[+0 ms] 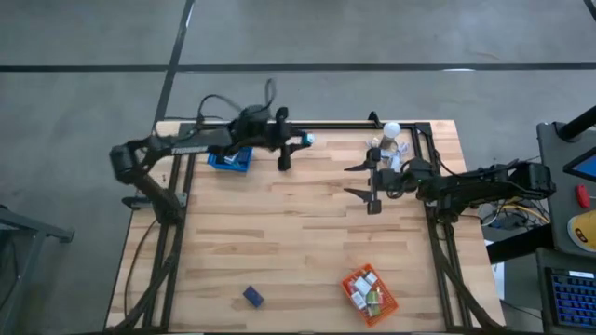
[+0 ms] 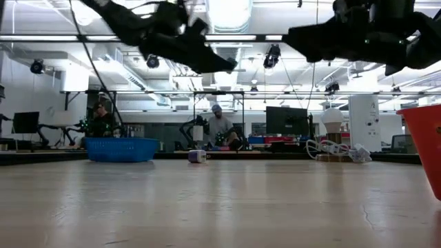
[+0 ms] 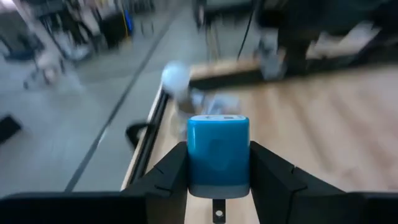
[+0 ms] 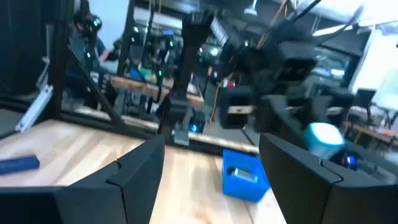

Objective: Pick & Place Office items
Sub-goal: Put the blue charger adapter into the orange bin

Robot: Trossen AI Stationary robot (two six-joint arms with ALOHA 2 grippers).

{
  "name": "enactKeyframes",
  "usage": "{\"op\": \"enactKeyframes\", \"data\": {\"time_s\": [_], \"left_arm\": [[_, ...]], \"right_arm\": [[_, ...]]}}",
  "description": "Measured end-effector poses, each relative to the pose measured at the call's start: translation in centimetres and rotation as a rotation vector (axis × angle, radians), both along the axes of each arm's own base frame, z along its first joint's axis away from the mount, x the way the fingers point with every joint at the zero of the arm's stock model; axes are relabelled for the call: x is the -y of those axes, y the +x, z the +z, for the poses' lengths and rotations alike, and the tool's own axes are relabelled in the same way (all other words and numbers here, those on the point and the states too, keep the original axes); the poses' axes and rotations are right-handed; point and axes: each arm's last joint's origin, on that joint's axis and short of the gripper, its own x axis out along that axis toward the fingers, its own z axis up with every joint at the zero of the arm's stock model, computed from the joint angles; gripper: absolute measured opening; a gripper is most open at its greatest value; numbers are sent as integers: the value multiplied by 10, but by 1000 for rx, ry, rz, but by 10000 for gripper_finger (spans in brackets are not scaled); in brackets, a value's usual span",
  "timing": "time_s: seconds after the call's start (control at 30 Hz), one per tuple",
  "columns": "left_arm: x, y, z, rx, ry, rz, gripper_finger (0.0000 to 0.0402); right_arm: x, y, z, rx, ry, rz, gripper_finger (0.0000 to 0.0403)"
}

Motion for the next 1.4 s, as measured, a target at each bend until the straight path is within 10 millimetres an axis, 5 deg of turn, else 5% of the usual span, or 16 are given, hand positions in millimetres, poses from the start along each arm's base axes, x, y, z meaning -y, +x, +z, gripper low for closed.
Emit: {"op": "enactKeyframes", "data": {"time_s": [0.2, 0.6, 1.4], "left_arm": [[41, -24, -17, 263, -32, -65, 128], [72, -33, -41, 303, -1, -86, 128], [79, -39, -48, 331, 29, -107, 128]], "right_arm": [[1, 15, 4, 85, 30, 77, 258], [20, 106, -9, 88, 54, 140, 258], [50, 126, 12, -29, 100, 37, 258]]}}
